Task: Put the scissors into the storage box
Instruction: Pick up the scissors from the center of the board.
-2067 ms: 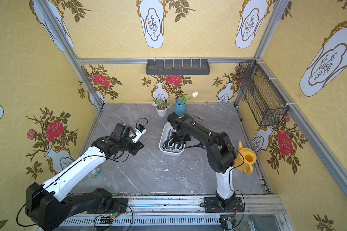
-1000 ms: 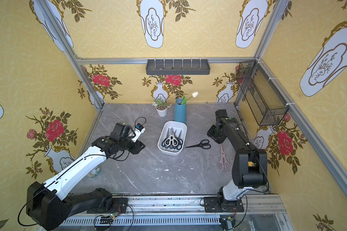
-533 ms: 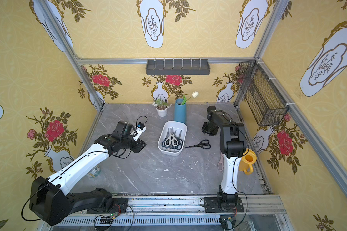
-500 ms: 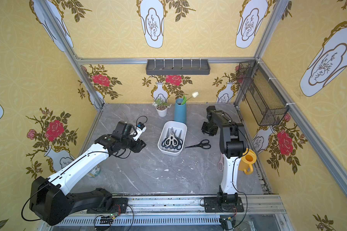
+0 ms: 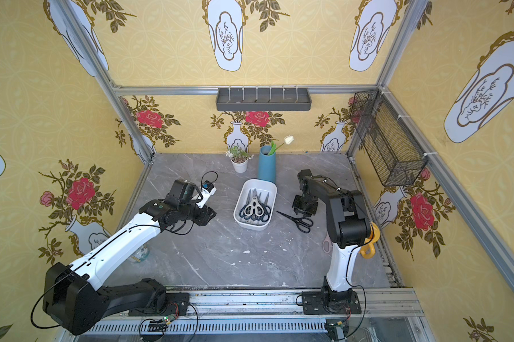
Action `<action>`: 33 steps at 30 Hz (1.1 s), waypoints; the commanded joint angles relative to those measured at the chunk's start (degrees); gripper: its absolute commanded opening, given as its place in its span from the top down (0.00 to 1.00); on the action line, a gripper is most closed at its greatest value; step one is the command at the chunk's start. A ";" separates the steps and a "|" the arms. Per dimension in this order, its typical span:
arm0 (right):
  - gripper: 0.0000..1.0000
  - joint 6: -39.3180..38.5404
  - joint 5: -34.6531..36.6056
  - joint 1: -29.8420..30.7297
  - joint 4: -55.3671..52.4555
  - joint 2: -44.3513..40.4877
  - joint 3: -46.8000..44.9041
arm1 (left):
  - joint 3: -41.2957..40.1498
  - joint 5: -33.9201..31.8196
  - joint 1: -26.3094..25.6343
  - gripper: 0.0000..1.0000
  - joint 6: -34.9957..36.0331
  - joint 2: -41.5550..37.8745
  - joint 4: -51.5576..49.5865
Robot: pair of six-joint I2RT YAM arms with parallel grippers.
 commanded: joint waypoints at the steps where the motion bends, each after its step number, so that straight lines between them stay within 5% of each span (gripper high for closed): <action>1: 0.61 3.90 -0.45 2.27 -4.12 -2.35 -2.50 | -0.74 0.64 0.07 0.44 0.00 -0.48 0.38; 13: 0.50 19.13 -5.64 12.26 -0.29 -14.20 -11.36 | -1.83 1.18 0.06 0.44 0.04 -1.89 0.47; 19: 0.48 14.76 -0.56 12.34 -3.83 -19.40 -15.86 | -2.61 1.43 0.06 0.44 -0.13 -2.67 0.47; 33: 0.62 10.85 1.91 11.64 -1.83 -12.38 -16.52 | -2.83 0.98 0.08 0.44 -0.24 -3.11 -0.08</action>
